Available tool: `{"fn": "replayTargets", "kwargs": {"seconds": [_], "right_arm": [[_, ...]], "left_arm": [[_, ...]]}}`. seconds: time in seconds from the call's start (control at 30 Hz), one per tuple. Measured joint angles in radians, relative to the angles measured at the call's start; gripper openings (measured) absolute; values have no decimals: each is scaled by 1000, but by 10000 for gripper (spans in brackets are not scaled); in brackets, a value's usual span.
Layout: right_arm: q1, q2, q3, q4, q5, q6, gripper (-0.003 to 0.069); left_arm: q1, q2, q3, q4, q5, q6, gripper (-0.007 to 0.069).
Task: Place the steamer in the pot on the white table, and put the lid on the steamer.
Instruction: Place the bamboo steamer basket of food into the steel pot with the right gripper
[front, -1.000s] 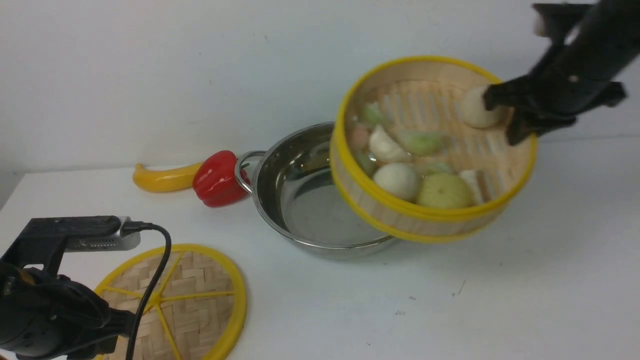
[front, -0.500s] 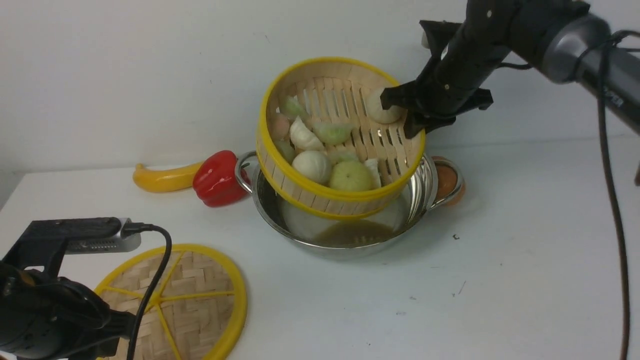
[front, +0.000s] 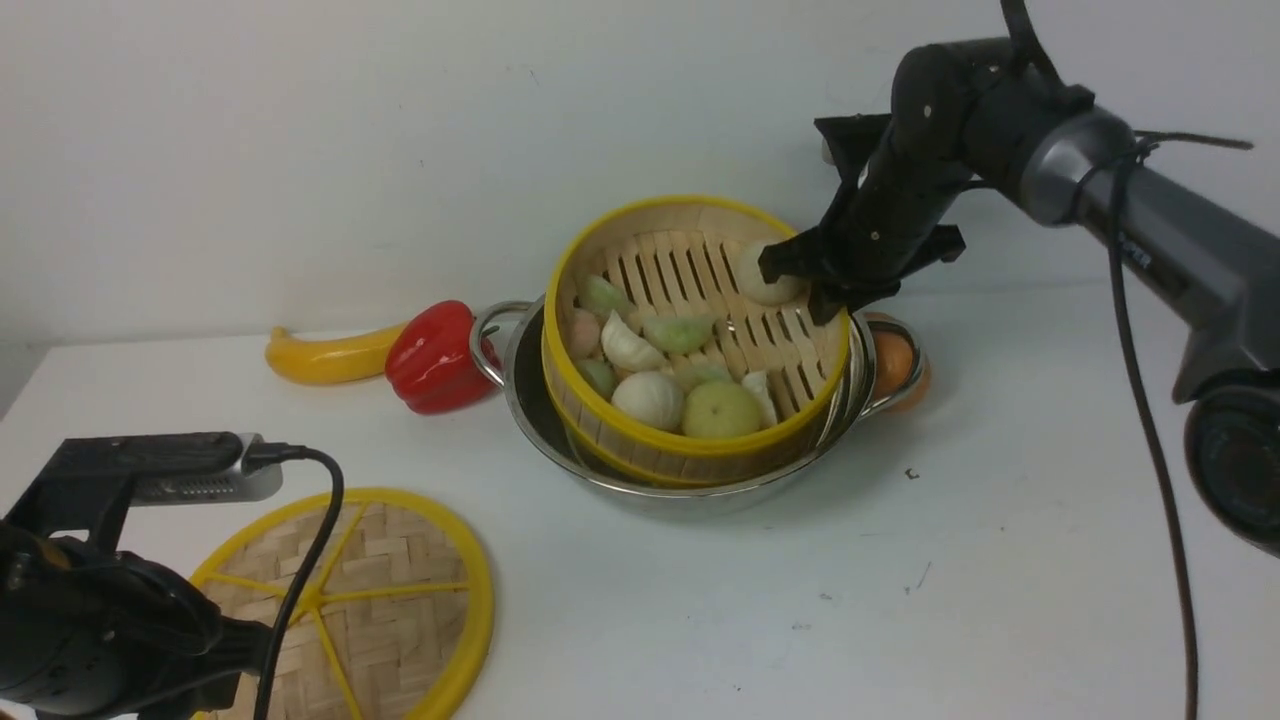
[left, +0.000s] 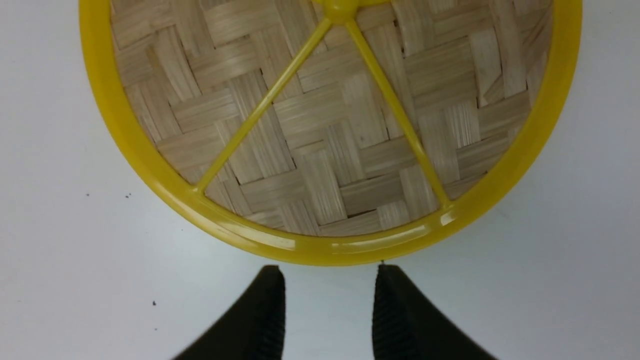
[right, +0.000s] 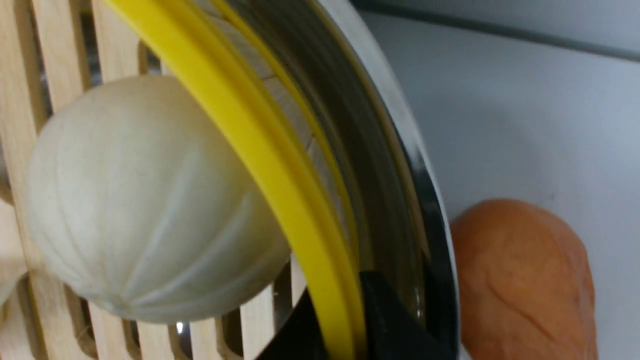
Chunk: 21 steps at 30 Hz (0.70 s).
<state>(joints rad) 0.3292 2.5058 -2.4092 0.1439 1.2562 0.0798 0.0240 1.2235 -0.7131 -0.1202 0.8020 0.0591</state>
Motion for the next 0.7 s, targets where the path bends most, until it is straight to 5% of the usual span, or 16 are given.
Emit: {"fn": "replayTargets", "kwargs": {"seconds": [0.47,0.7], "right_arm": [[1,49,-15,12,-3,0,62],[2,49,-23,42,-13,7,174]], "left_arm": [[0,0,0,0,0,19,241],[0,0,0,0,0,19,241]]}}
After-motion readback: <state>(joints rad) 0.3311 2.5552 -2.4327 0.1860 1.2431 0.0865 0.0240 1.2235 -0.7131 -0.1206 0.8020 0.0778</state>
